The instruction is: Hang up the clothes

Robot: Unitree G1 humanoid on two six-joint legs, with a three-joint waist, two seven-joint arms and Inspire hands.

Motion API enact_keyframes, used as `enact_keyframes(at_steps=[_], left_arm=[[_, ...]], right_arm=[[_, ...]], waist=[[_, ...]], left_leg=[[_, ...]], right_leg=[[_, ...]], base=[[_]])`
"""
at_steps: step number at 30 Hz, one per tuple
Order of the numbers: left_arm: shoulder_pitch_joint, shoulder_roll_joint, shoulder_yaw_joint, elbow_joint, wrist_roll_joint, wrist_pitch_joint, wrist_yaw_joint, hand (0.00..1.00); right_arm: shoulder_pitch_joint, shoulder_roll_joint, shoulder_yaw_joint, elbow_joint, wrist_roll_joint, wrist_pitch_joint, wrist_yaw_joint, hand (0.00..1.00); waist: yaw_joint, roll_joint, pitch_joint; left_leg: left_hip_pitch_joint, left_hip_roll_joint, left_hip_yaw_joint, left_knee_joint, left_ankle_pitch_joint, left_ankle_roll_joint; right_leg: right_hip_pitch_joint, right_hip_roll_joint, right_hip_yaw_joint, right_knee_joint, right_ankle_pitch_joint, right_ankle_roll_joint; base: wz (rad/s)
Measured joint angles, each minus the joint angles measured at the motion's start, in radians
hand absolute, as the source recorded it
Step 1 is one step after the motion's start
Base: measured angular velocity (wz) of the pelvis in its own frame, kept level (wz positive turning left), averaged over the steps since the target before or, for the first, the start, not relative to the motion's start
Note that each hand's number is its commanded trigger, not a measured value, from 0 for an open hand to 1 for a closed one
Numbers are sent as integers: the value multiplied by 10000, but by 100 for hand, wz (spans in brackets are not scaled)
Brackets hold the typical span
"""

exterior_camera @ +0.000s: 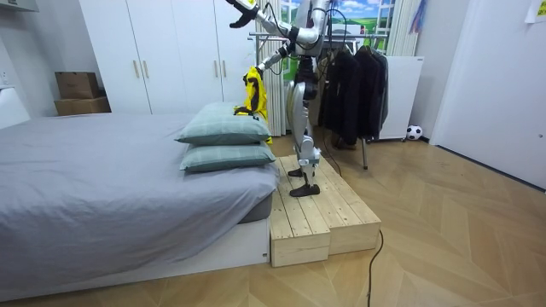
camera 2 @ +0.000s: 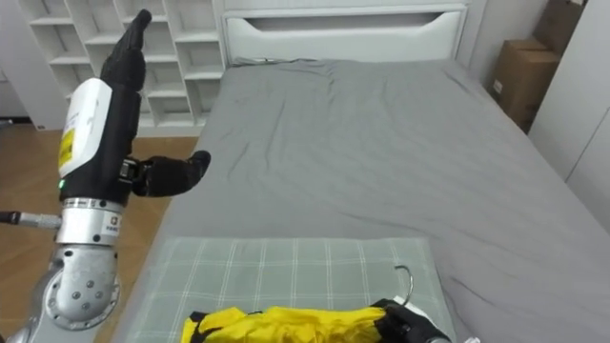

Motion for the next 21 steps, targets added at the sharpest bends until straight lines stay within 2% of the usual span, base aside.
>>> enact_keyframes(at_steps=[3,7,9,12,19,21], left_arm=[[141,2,175,6,-15,66,10,0],[230,5,780,351,-179,105,85,0],[230,7,1204,539,-453,134,85,0],[392,28,1690,735,-790,156,141,0],[1411,44,1928,1206,-1136,198,265,0],[1568,44,2043,1240,-1182,202,244,0]], right_arm=[[7,-58,-326,-265,-683,209,317,100],[9,-213,-990,-421,-1343,226,328,100],[103,-287,-1242,-767,-1587,407,333,100],[479,-538,-1384,-1631,-1845,415,437,100],[639,-807,-1552,-2138,-1973,432,562,100],[650,-828,-1565,-2422,-2088,648,648,100]], waist=[[-25,-203,0],[-3,-430,-5],[4,-443,-2],[59,-440,-2],[147,-440,-1],[186,-438,-1]], left_leg=[[12,8,56,-10,0,0],[27,9,70,-14,-1,1],[28,10,65,-20,-3,3],[43,14,54,-40,-3,3],[75,14,51,-106,-4,4],[71,14,71,-116,-4,4]], right_leg=[[-11,0,55,-4,0,0],[-9,4,84,0,0,0],[-14,5,80,5,0,0],[-6,12,71,2,0,0],[-27,12,94,23,-2,3],[-30,12,99,16,-7,7]], base=[[-5],[-1],[0],[0],[0],[0]])
